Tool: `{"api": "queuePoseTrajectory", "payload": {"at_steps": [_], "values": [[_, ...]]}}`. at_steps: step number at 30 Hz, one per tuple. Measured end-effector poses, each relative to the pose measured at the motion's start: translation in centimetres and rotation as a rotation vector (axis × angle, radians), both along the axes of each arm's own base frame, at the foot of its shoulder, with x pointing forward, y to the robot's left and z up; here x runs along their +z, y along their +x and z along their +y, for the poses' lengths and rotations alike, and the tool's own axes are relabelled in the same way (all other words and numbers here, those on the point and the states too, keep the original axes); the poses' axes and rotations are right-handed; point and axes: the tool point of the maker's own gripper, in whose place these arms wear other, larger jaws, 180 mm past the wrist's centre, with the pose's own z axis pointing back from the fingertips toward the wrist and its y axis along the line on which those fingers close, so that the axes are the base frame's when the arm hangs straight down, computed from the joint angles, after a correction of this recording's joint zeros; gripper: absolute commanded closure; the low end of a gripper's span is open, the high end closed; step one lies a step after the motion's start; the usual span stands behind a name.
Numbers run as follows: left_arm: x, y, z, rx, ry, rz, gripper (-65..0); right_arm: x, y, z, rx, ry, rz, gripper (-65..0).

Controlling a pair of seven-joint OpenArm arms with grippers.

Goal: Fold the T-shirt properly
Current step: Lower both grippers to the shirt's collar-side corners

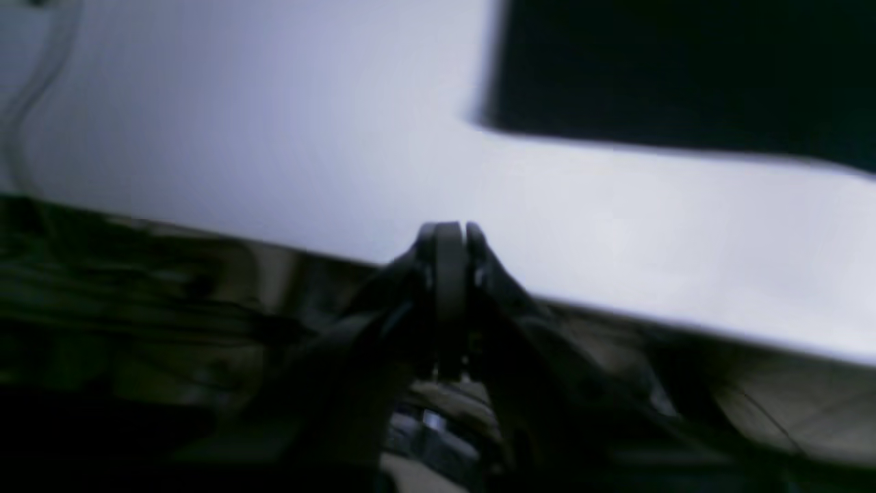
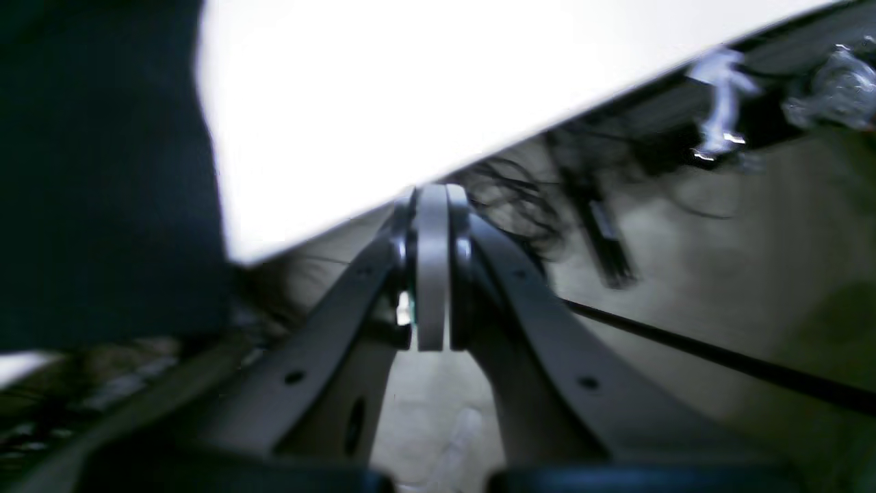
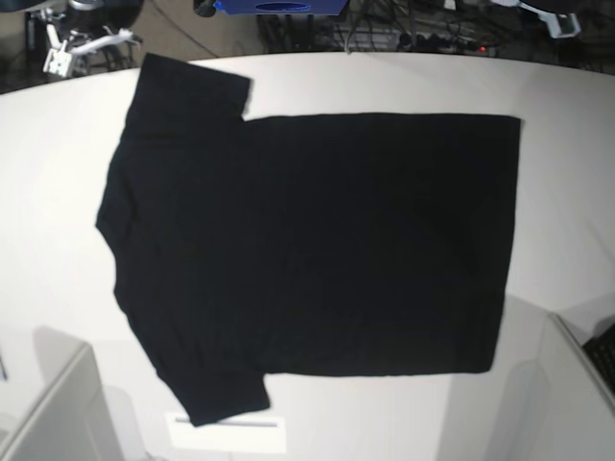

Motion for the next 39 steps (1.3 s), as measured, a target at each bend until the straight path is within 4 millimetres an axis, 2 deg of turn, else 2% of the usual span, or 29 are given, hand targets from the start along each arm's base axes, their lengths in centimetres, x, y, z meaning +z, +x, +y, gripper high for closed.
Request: {"api": "queuePoseTrajectory", "payload": {"at_steps": [4, 6, 8, 10, 11, 12, 14, 15, 16, 18, 22, 27, 28, 30, 32, 33, 39], "values": [[1.6, 2.1, 1.9, 0.023, 0.054, -0.085, 0.0, 0.6, 4.4, 2.9, 0.136, 0.092, -0.110, 0.0], [1.9, 2.7, 2.5, 0.037, 0.065, -0.104, 0.0, 1.0, 5.7, 3.3, 0.164, 0.100, -0.143, 0.0], [2.5, 3.3, 3.0, 0.044, 0.080, -0.131, 0.0, 1.2, 6.3, 3.5, 0.172, 0.101, -0.157, 0.0], [2.9, 3.8, 3.4, 0.054, 0.089, -0.154, -11.2, 1.0, 6.4, 3.6, 0.170, 0.106, -0.150, 0.0], [3.0, 4.1, 3.4, 0.055, 0.089, -0.162, -17.3, 0.9, 6.6, 3.6, 0.168, 0.113, -0.142, -5.0], [3.0, 4.1, 3.4, 0.053, 0.091, -0.162, -21.2, 0.6, 6.9, 3.7, 0.165, 0.123, -0.123, -13.8], [2.9, 4.5, 3.3, 0.051, 0.085, -0.171, -22.2, 0.3, 7.6, 3.9, 0.164, 0.141, -0.098, -28.7], [2.9, 4.9, 3.3, 0.054, 0.084, -0.184, -23.0, 0.2, 7.9, 4.1, 0.169, 0.148, -0.087, -34.4], [2.7, 5.3, 3.5, 0.057, 0.082, -0.197, -23.0, 0.1, 7.9, 4.2, 0.175, 0.155, -0.079, -37.4], [1.6, 5.9, 3.0, 0.017, 0.038, -0.198, -23.0, -0.1, 7.8, 4.7, 0.199, 0.165, -0.063, -38.3], [-1.9, 5.6, 2.2, -0.007, -0.063, -0.154, -22.2, 0.1, 8.6, 5.7, 0.249, 0.183, -0.083, -38.3], [-2.4, 5.5, 2.7, 0.044, -0.107, -0.178, -23.9, 0.1, 8.6, 6.0, 0.255, 0.191, -0.085, -38.3], [-2.7, 5.5, 2.7, 0.053, -0.126, -0.168, -27.0, 0.1, 8.6, 6.0, 0.255, 0.191, -0.084, -38.3], [-3.9, 5.2, 2.5, 0.076, -0.185, -0.100, -39.5, 0.1, 8.6, 6.0, 0.256, 0.191, -0.084, -38.3], [-4.7, 5.8, 2.5, 0.109, -0.243, -0.083, -50.7, 0.1, 8.6, 6.1, 0.257, 0.192, -0.085, -38.3], [-5.0, 6.3, 2.4, 0.110, -0.269, -0.081, -53.0, 0.1, 8.6, 6.1, 0.257, 0.193, -0.085, -38.3], [-6.4, 9.9, 0.3, 0.027, -0.406, -0.034, -53.0, 0.0, 8.6, 6.1, 0.255, 0.193, -0.083, -38.3]]}}
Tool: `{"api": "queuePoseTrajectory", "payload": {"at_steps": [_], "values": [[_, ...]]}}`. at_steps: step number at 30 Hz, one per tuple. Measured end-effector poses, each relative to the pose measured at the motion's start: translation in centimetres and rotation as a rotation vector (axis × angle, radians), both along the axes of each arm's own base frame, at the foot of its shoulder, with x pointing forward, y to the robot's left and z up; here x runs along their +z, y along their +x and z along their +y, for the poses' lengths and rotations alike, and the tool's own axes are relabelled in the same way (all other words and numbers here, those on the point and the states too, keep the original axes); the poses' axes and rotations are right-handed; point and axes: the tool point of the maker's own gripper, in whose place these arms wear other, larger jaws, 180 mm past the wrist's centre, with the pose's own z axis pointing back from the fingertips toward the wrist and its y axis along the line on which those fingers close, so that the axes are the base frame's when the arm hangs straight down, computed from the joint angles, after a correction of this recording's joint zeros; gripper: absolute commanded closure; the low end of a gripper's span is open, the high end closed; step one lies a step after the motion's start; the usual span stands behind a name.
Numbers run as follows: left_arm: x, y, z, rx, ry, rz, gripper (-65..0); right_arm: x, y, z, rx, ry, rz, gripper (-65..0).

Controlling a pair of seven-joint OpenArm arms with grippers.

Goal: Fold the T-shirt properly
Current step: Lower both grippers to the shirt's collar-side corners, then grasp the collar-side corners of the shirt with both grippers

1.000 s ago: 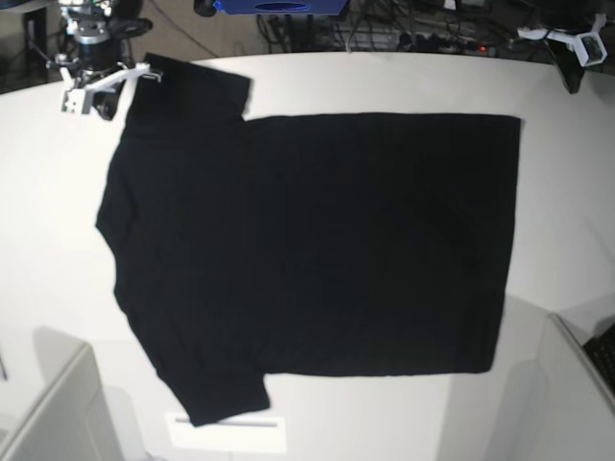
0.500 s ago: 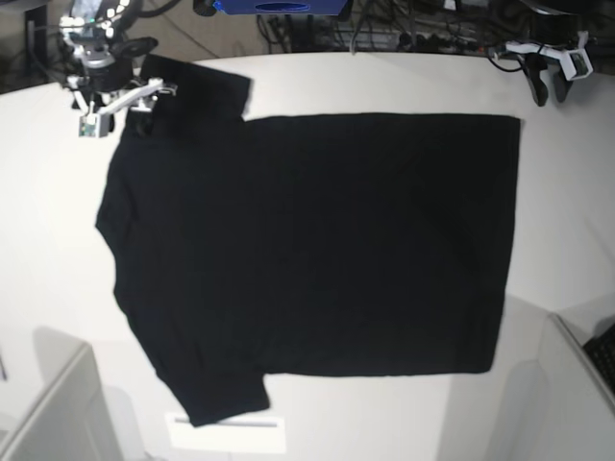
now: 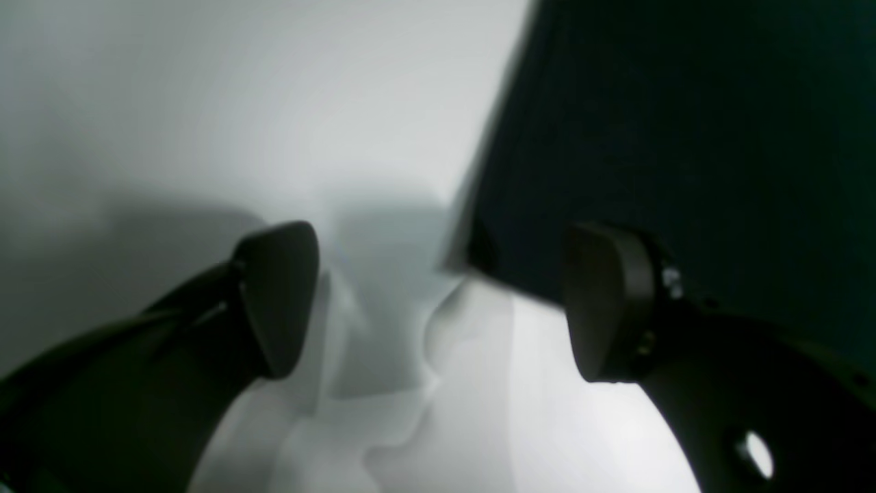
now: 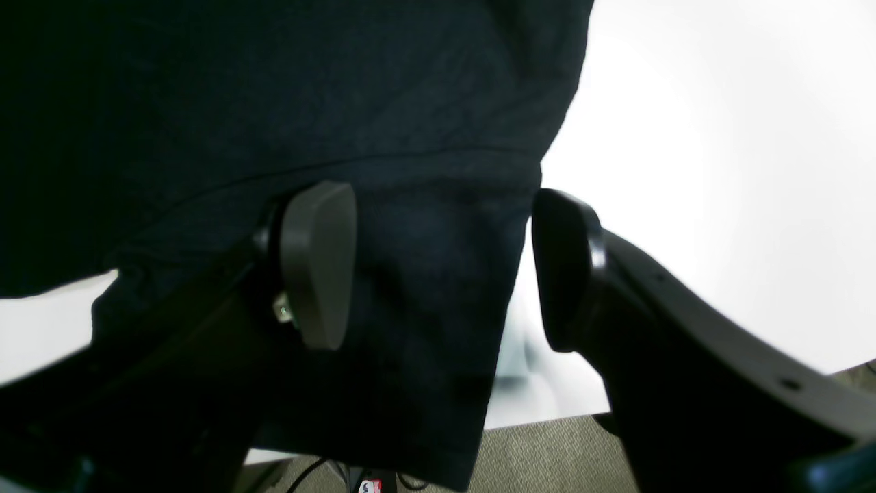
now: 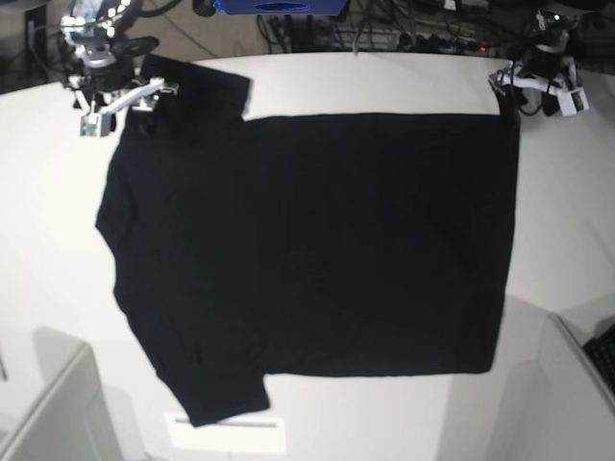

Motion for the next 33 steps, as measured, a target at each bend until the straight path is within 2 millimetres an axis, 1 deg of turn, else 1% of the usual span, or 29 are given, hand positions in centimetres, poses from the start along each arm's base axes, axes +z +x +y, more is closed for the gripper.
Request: {"api": "queuePoseTrajectory", "payload": {"at_steps": [3, 5, 8, 10, 12, 15, 17, 18, 19, 20, 22, 23, 25, 28, 31, 33], "values": [[-0.5, 1.1, -0.8, -0.010, -0.038, 0.025, -53.0, 0.1, -0.2, -0.7, -0.016, -0.011, 0.001, -38.3], [-0.8, 1.5, -0.9, -0.012, -0.050, 0.037, -52.3, 0.1, -0.4, -1.3, -0.030, -0.022, 0.004, -38.3], [-1.5, 1.6, -0.8, -0.001, -0.065, 0.044, -45.1, 0.1, -0.4, -1.3, -0.031, -0.021, 0.003, -38.3], [-1.7, 1.7, -0.8, 0.001, -0.070, 0.048, -40.2, 0.3, -0.7, -2.0, -0.048, -0.029, 0.003, -38.3], [-1.9, 1.9, -0.8, 0.010, -0.079, 0.044, -37.2, 0.7, -0.7, -2.6, -0.079, -0.001, -0.020, -38.3], [-2.0, 2.0, -1.4, 0.005, -0.099, 0.031, -33.9, 1.4, -0.3, -2.6, -0.109, 0.069, -0.070, -38.3], [-2.0, 2.1, -2.0, -0.032, -0.109, 0.028, -26.8, 1.2, -0.7, -3.1, -0.109, 0.072, -0.041, -38.6], [-2.0, 2.1, -2.2, -0.043, -0.112, 0.030, -22.4, 0.9, -1.1, -3.3, -0.104, 0.068, -0.009, -38.7], [-2.1, 2.0, -2.5, -0.064, -0.116, 0.039, -16.6, 0.6, -1.4, -3.5, -0.097, 0.062, 0.021, -38.7], [-2.2, 1.9, -2.8, -0.073, -0.123, 0.039, -10.5, 0.4, -1.6, -3.5, -0.086, 0.066, 0.039, -38.7], [-2.4, 1.8, -3.1, -0.080, -0.130, 0.044, -0.8, -0.2, -1.5, -2.8, -0.042, 0.109, 0.056, -38.7], [-2.4, 1.8, -3.1, -0.082, -0.130, 0.049, 0.0, -0.7, -1.3, -2.5, -0.040, 0.128, 0.071, -38.7], [-2.4, 1.7, -3.0, -0.079, -0.129, 0.051, 0.0, -1.7, -1.6, -2.8, -0.062, 0.157, 0.111, -38.9], [-2.4, 1.7, -2.9, -0.080, -0.126, 0.052, 0.0, -3.0, -2.3, -4.5, -0.122, 0.169, 0.177, -38.9], [-2.4, 1.7, -2.9, -0.079, -0.126, 0.052, 0.0, -4.3, -3.4, -4.2, -0.064, 0.190, 0.236, -38.7], [-2.4, 1.7, -2.9, -0.079, -0.125, 0.052, 0.0, -5.0, -3.8, -4.7, -0.098, 0.212, 0.252, -38.7]]}}
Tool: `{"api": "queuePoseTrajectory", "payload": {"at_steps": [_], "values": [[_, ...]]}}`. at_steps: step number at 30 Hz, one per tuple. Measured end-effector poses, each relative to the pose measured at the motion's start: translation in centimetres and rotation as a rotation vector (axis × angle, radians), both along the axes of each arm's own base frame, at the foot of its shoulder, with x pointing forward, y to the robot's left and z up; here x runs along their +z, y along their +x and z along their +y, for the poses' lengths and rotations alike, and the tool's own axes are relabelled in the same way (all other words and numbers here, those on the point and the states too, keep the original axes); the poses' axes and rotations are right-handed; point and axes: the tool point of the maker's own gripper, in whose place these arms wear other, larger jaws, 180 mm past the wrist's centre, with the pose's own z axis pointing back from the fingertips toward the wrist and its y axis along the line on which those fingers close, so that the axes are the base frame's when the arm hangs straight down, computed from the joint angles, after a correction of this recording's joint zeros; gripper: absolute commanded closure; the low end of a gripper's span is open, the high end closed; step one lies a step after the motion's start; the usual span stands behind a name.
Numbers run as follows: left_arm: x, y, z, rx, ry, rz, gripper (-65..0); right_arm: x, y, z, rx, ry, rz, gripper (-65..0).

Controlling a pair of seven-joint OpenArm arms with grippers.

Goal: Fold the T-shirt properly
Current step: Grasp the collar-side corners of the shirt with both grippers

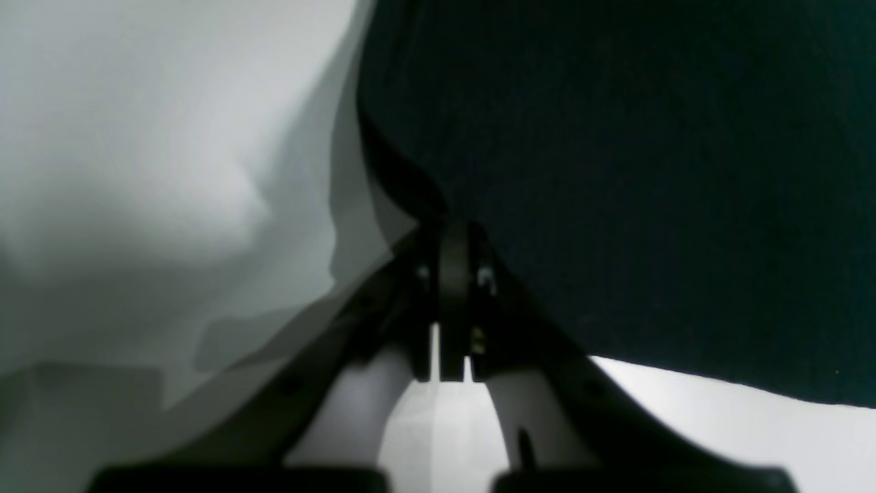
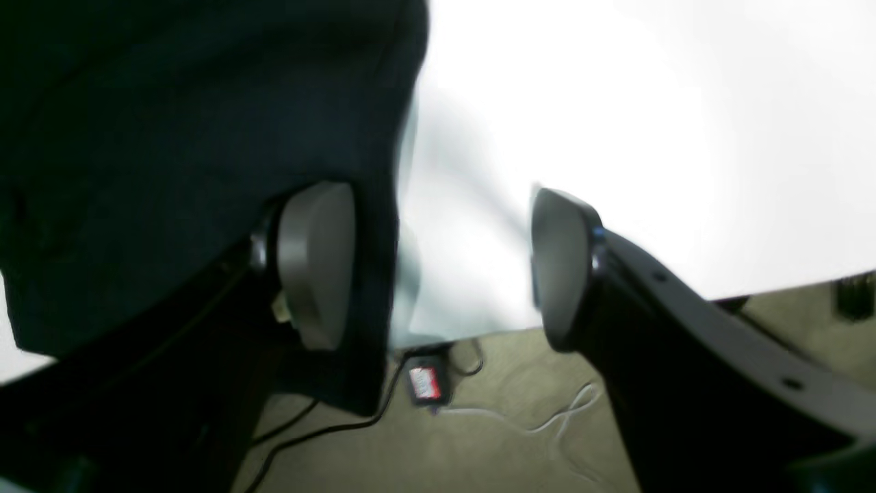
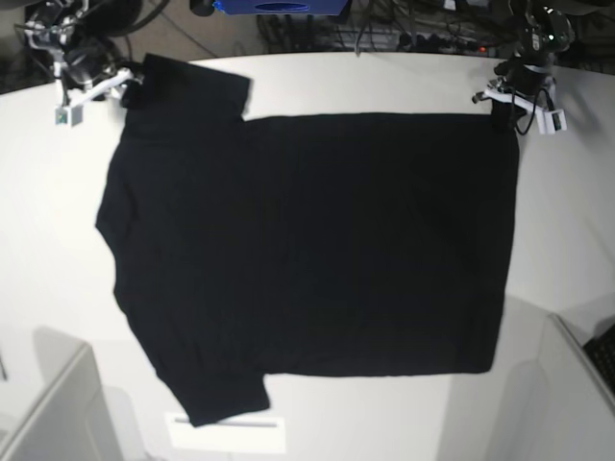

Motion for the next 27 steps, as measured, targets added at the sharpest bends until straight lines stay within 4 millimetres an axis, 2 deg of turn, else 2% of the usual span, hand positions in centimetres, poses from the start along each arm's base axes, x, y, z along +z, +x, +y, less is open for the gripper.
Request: {"api": "queuePoseTrajectory", "payload": {"at_steps": [3, 7, 13, 16, 20, 27], "values": [[0.0, 0.0, 0.1, -0.003, 0.007, 0.004, 0.0, -0.1, -0.2, -0.4, -0.006, 0.002, 0.007, -38.9], [0.0, 0.0, 0.2, -0.003, 0.009, 0.003, 0.0, -0.2, -0.5, 0.7, 0.085, 0.013, 0.013, -38.4], [0.0, 0.0, 0.2, -0.003, 0.009, 0.004, 0.0, -0.3, -0.6, 1.1, 0.093, 0.029, 0.024, -38.6], [0.0, 0.0, 0.2, -0.004, 0.010, 0.004, 0.0, -0.4, -0.3, 2.1, 0.109, 0.045, 0.018, -38.6], [0.0, -0.1, 0.2, -0.003, 0.009, 0.004, 0.0, -0.4, 0.9, 4.5, 0.174, 0.084, -0.003, -38.4], [0.0, 0.0, 0.2, -0.003, 0.009, 0.004, 0.0, -0.4, 1.0, 4.9, 0.171, 0.095, -0.015, -38.1]]}}
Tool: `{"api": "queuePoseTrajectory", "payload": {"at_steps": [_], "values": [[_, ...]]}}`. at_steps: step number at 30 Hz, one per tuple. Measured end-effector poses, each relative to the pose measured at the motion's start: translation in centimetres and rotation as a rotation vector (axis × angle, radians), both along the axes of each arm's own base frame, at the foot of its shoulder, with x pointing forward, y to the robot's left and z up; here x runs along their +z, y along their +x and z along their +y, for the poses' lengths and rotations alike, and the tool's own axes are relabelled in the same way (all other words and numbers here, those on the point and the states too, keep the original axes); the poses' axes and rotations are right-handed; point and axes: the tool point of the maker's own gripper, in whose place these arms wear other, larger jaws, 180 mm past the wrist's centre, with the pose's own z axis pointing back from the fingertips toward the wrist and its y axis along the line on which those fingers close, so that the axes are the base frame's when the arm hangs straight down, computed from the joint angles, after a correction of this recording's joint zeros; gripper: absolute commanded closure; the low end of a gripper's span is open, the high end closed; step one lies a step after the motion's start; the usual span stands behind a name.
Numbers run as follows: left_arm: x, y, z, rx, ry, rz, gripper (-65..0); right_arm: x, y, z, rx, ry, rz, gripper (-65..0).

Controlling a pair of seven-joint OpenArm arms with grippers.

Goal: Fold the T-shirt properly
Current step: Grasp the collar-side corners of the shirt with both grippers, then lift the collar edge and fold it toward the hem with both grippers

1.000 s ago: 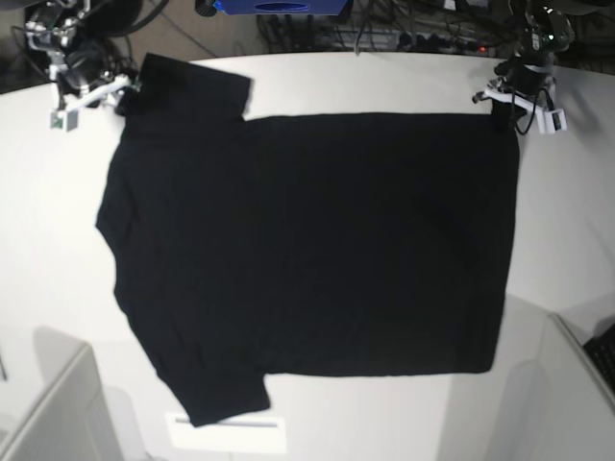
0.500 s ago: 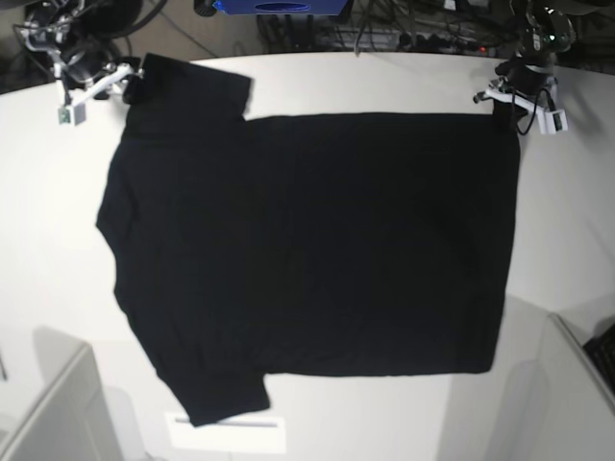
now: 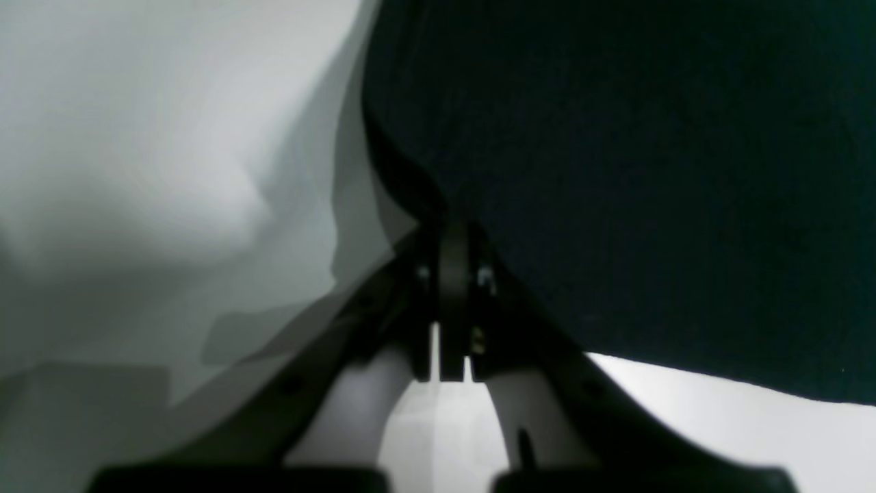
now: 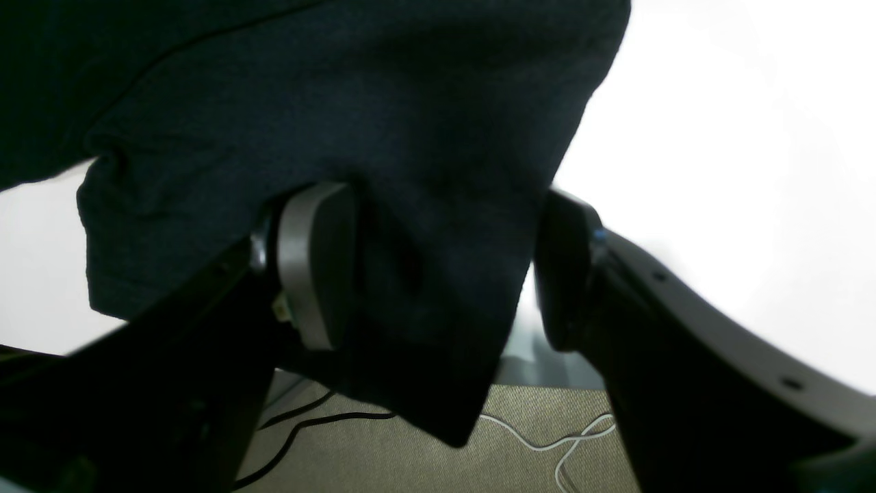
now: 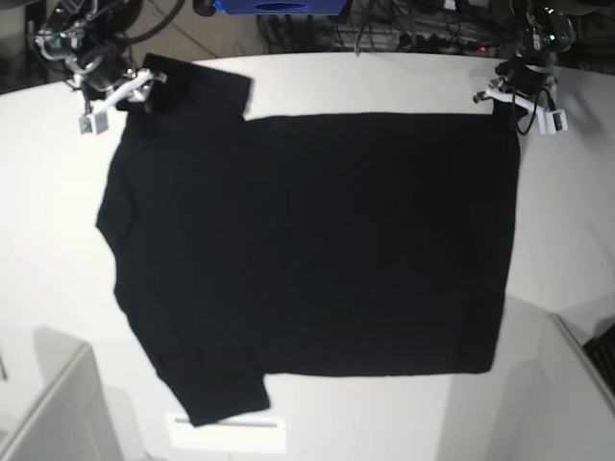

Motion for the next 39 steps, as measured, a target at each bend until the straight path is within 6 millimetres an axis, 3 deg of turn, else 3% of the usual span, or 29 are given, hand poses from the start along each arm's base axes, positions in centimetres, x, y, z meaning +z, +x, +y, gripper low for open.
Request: {"api": "queuePoseTrajectory", "payload": {"at_steps": [3, 9, 12, 16, 23, 29, 32, 39], "values": [[0.0, 0.0, 0.0, 0.000, 0.000, -0.001, 0.0, 0.0, -0.3, 0.1, 0.000, 0.004, 0.000, -33.3], [0.0, -0.1, 0.0, 0.000, 0.001, 0.002, 0.0, -0.9, -0.4, 0.5, -0.016, 0.049, 0.005, 0.0], [-0.1, -0.2, 0.0, 0.000, 0.000, 0.004, 0.0, -1.2, 0.4, 0.3, -0.019, 0.078, -0.009, 0.0], [0.0, -1.1, -0.1, -0.007, 0.008, 0.018, 0.0, -0.8, 0.1, 0.0, 0.013, 0.035, 0.002, 0.0], [0.5, -4.2, -0.3, -0.033, 0.036, 0.078, 0.0, -0.2, -4.1, -0.1, 0.039, -0.041, 0.103, 0.0], [2.6, -5.3, 2.1, 0.023, 0.100, 0.061, 0.0, 0.4, -7.1, -0.3, 0.060, -0.085, 0.171, 0.0], [2.8, -6.3, 2.1, 0.016, 0.113, 0.083, 0.0, 0.9, -6.9, -0.4, 0.070, -0.101, 0.161, 0.0], [4.7, -4.8, 0.9, 0.004, 0.120, 0.014, 0.0, 2.8, -5.0, -0.6, 0.097, -0.146, 0.115, 0.0]]}}
